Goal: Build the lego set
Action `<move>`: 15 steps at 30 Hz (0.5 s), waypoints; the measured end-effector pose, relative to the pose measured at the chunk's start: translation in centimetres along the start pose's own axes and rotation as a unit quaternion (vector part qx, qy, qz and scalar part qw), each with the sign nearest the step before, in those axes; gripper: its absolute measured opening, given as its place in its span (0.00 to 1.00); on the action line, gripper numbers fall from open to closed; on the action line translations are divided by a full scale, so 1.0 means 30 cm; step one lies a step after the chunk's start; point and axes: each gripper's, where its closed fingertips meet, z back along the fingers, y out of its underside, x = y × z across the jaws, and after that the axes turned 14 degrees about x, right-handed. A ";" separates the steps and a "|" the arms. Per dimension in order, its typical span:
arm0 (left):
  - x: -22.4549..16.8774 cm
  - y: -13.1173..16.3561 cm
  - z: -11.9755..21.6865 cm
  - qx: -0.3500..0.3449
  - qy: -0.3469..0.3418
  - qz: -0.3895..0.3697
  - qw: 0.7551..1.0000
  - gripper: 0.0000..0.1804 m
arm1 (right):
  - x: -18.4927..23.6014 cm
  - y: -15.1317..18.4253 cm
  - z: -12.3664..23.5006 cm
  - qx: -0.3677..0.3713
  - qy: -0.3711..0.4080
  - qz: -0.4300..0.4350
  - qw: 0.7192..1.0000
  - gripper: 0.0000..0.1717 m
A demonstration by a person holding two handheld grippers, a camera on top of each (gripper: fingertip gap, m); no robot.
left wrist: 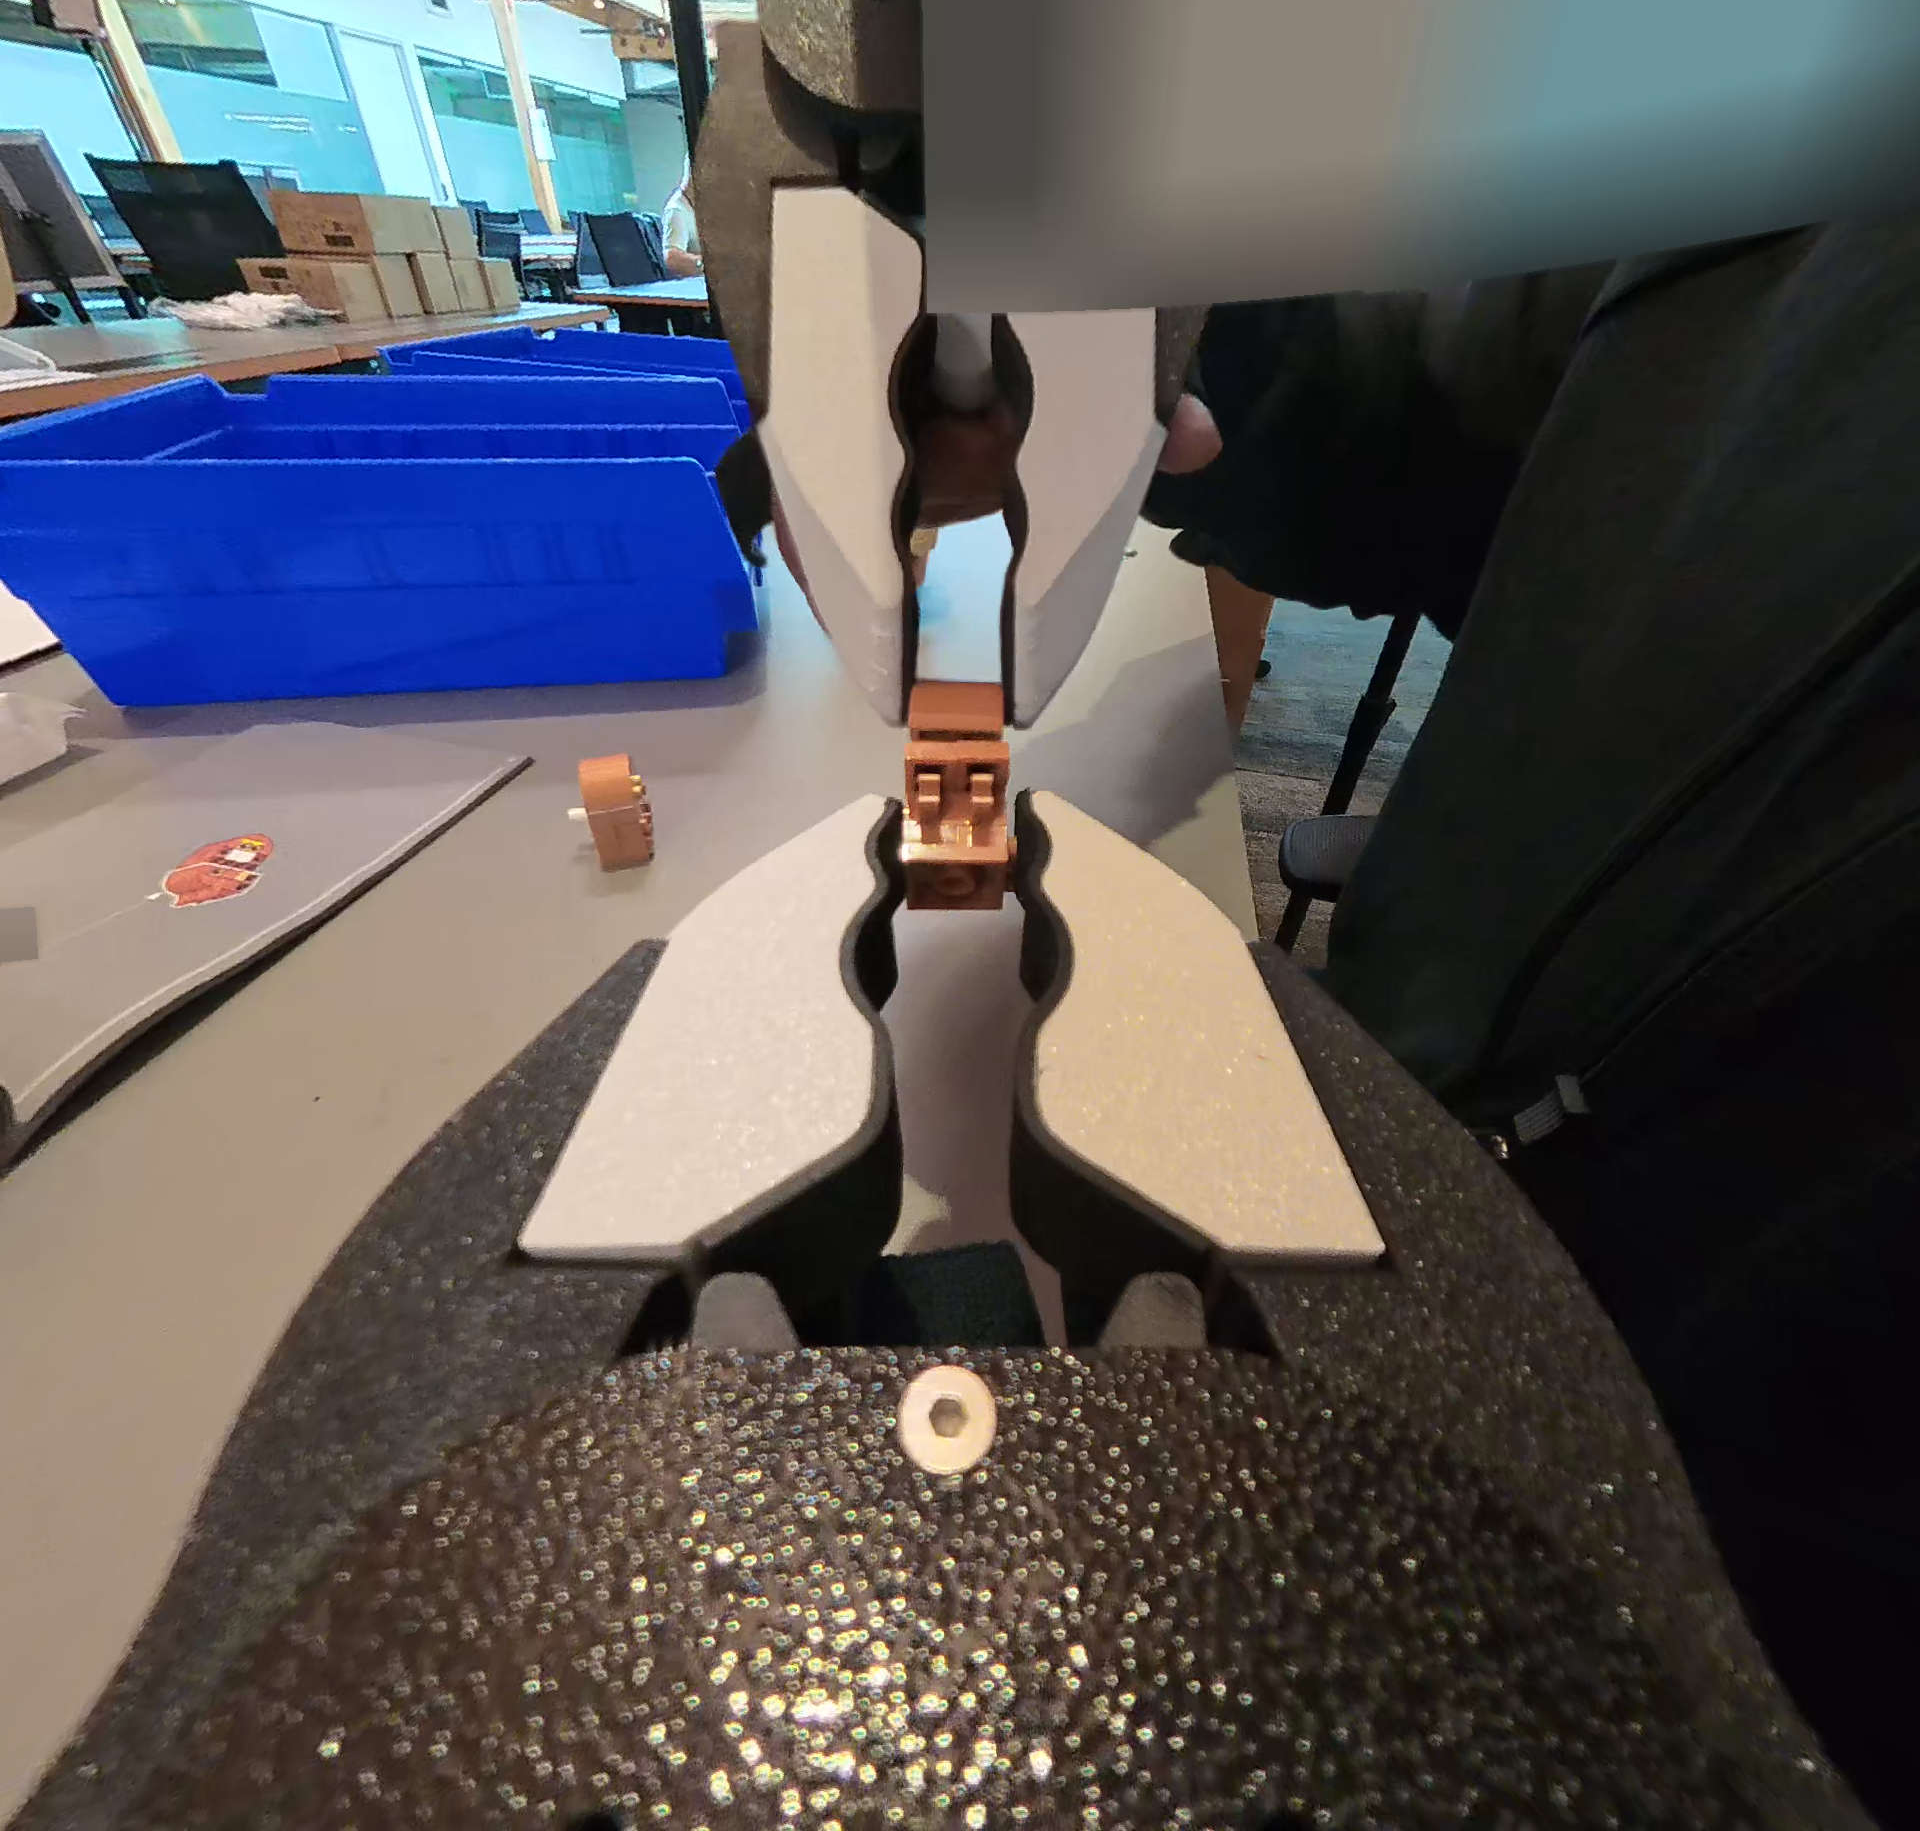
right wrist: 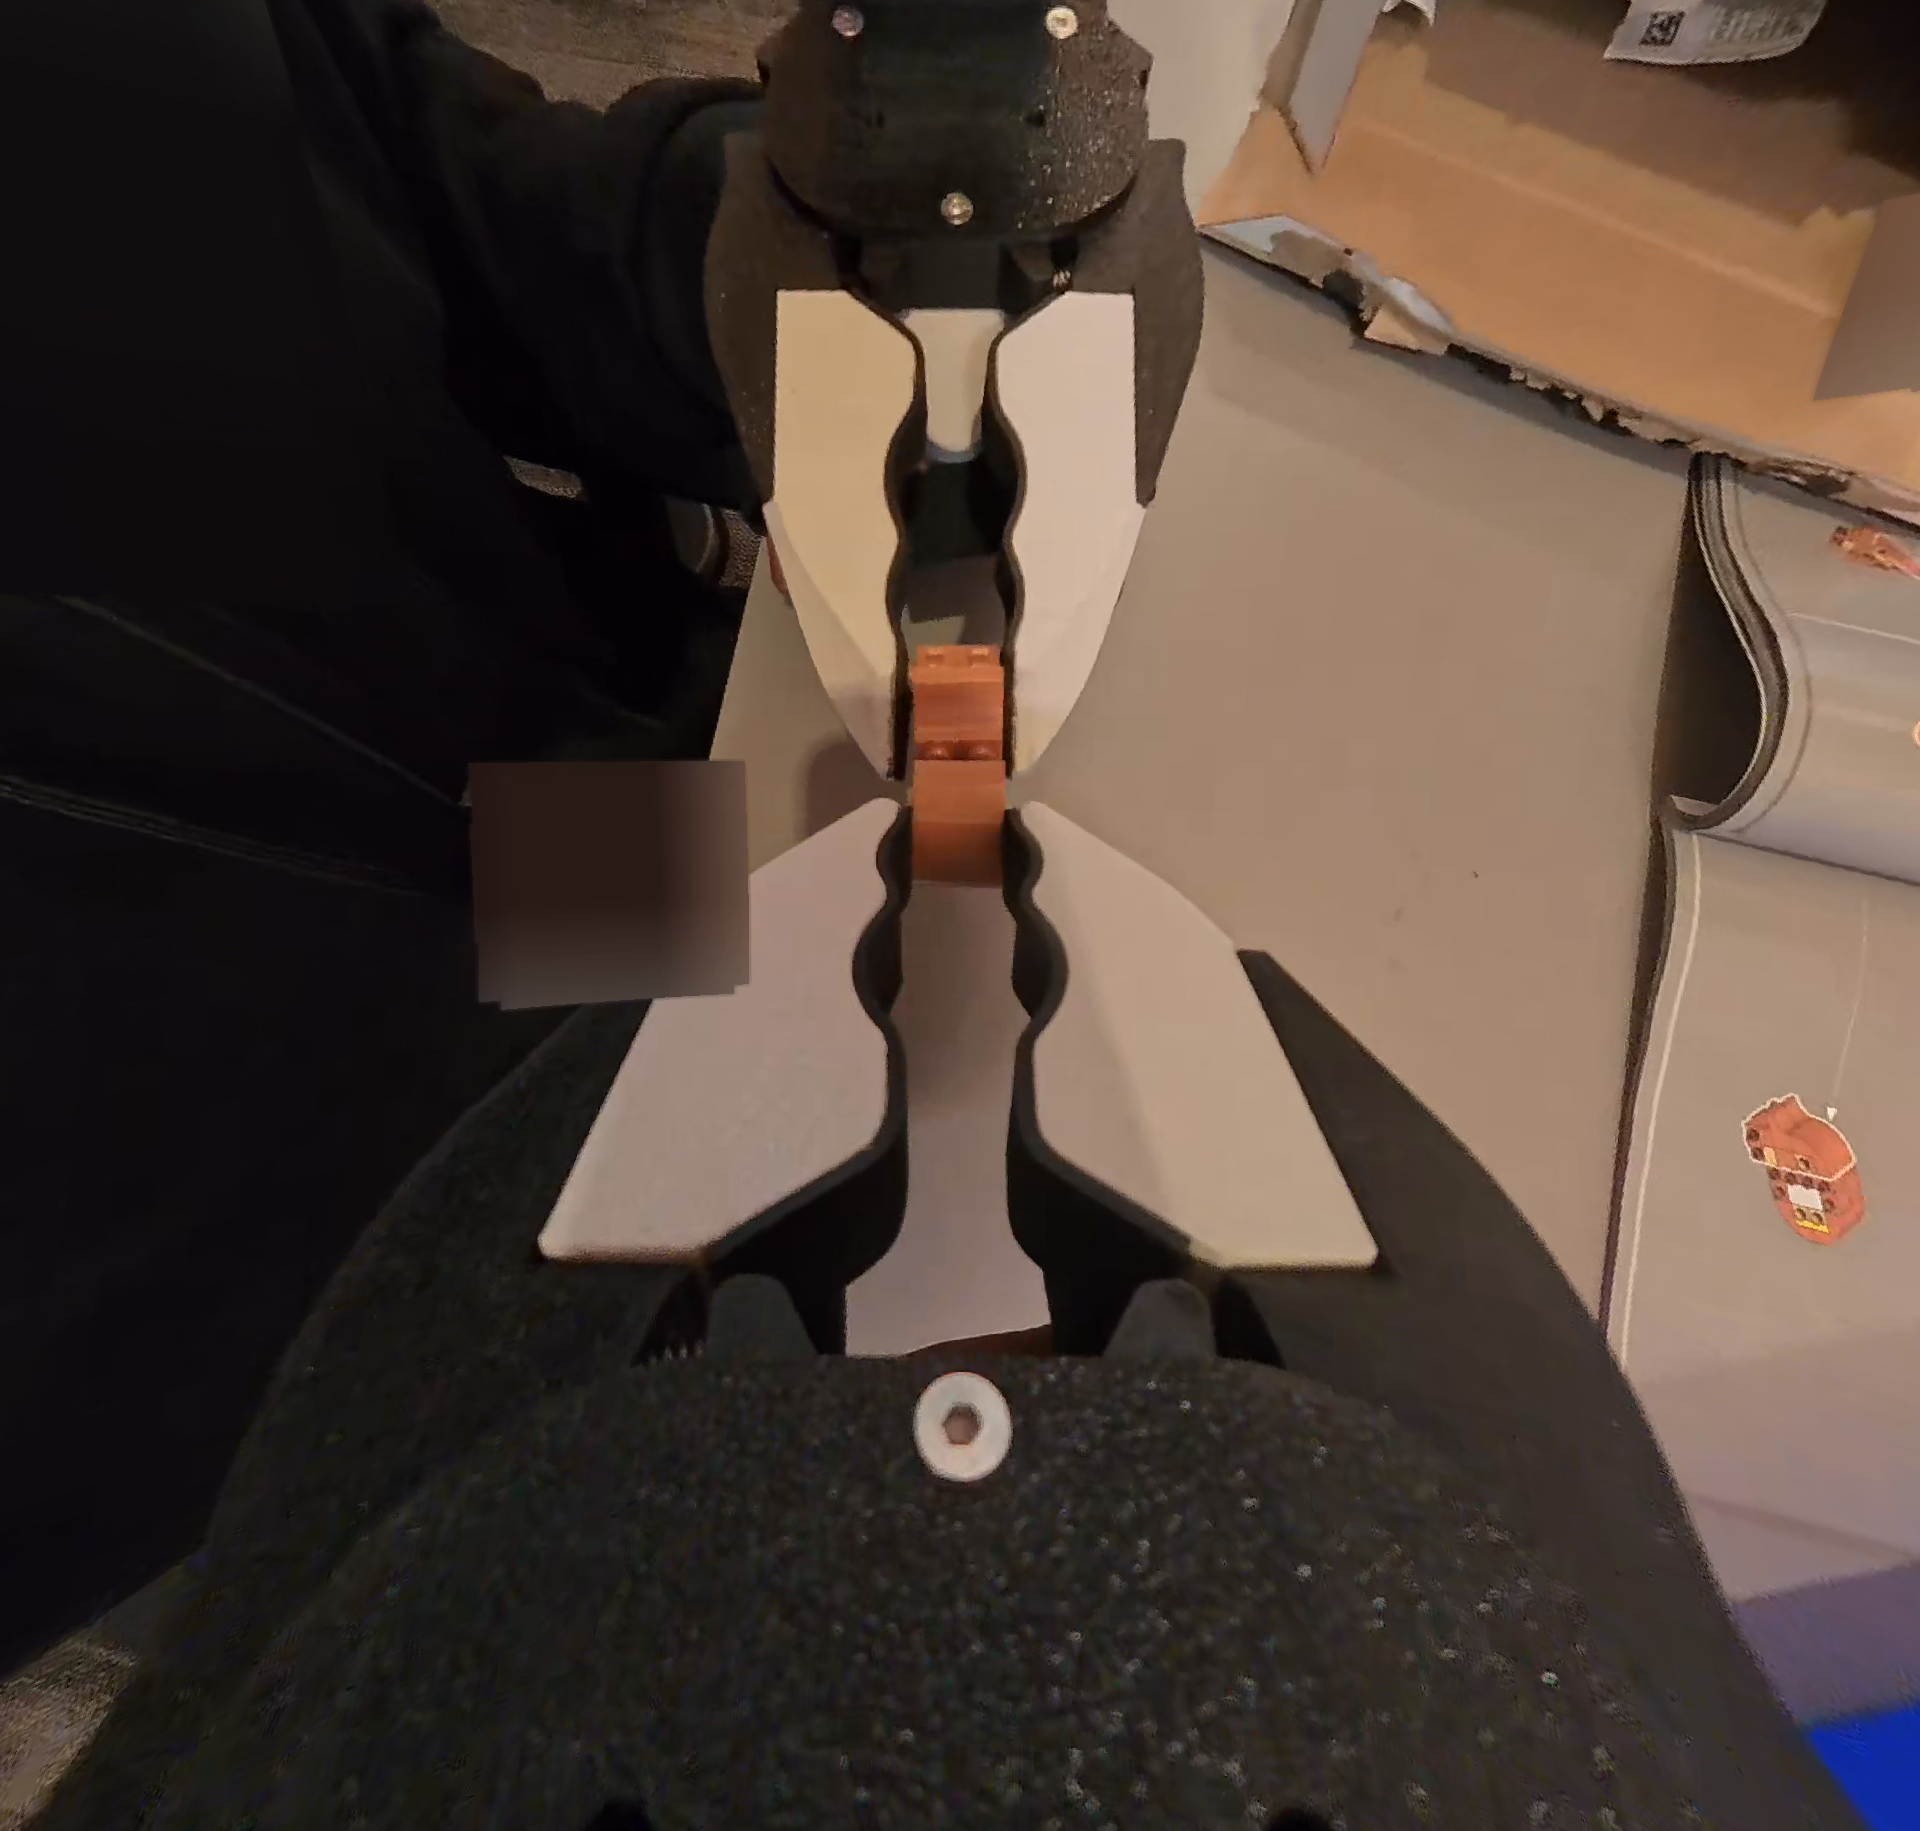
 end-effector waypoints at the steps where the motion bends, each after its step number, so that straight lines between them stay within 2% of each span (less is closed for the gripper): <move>1: -0.001 0.001 -0.001 0.001 0.001 0.000 1.000 0.10 | 0.002 -0.001 -0.002 0.000 -0.001 0.002 1.000 0.09; 15: -0.018 0.002 -0.009 0.005 0.025 0.002 1.000 0.10 | 0.016 0.001 -0.010 -0.016 -0.020 0.025 0.999 0.09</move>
